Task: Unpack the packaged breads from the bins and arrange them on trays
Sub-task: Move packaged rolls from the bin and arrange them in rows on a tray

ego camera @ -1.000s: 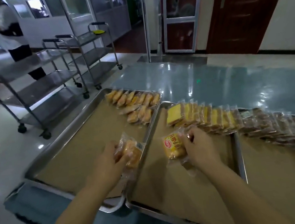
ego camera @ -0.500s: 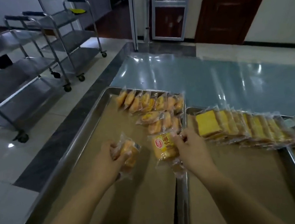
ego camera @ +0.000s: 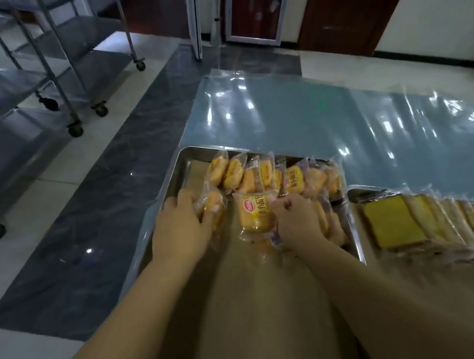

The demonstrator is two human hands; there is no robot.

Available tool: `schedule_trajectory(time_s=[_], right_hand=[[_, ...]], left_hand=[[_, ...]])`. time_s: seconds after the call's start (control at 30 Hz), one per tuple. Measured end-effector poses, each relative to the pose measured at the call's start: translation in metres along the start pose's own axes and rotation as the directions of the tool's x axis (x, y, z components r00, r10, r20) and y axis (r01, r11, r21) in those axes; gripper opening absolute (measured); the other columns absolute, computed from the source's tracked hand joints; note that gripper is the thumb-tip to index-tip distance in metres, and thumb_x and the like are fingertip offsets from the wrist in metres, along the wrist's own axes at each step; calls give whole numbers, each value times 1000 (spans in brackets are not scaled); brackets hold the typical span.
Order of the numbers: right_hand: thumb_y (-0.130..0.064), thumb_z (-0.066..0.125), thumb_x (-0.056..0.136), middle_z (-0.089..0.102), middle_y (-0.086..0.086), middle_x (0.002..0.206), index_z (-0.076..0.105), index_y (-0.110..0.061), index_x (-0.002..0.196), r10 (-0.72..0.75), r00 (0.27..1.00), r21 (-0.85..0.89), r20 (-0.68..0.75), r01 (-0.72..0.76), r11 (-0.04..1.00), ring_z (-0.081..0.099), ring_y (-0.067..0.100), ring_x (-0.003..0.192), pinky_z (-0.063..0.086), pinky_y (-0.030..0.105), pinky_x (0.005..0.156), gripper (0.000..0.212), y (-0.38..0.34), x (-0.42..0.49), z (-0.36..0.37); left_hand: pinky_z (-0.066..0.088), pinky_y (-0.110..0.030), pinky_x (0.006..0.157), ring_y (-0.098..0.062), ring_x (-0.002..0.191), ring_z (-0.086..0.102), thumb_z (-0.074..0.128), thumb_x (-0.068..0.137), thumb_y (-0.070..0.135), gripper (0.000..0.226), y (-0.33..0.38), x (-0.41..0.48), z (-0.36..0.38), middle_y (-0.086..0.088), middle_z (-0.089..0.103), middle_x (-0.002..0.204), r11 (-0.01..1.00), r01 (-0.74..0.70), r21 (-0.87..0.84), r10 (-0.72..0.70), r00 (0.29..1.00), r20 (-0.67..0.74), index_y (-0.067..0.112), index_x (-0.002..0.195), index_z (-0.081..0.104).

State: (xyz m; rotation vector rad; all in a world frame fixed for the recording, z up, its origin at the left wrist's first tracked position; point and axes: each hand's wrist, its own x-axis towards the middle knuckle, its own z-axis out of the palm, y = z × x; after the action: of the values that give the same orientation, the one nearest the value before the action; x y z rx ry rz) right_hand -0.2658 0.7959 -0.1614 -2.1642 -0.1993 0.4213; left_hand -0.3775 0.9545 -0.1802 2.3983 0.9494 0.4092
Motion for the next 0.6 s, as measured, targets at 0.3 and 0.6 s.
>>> schedule_trajectory(time_s=[0.3, 0.6], right_hand=[[-40, 65, 83, 35, 0, 135, 34, -26, 131, -124, 991, -248, -60, 105, 963, 38, -1, 96, 33, 19, 76, 59, 19, -10, 7], [-14, 54, 88, 30, 3, 144, 50, -21, 127, -365, 918, -565, 154, 385, 729, 47, 25, 116, 50, 35, 84, 40, 26, -17, 3]], left_hand=[[38, -29, 88, -16, 113, 42, 51, 83, 53, 49, 6, -6, 27, 5, 43, 118, 960, -224, -167, 252, 953, 169, 44, 128, 35], [25, -23, 93, -12, 118, 31, 63, 83, 40, 57, -5, -15, 38, 9, 41, 136, 941, -329, -80, 338, 932, 130, 32, 136, 42]])
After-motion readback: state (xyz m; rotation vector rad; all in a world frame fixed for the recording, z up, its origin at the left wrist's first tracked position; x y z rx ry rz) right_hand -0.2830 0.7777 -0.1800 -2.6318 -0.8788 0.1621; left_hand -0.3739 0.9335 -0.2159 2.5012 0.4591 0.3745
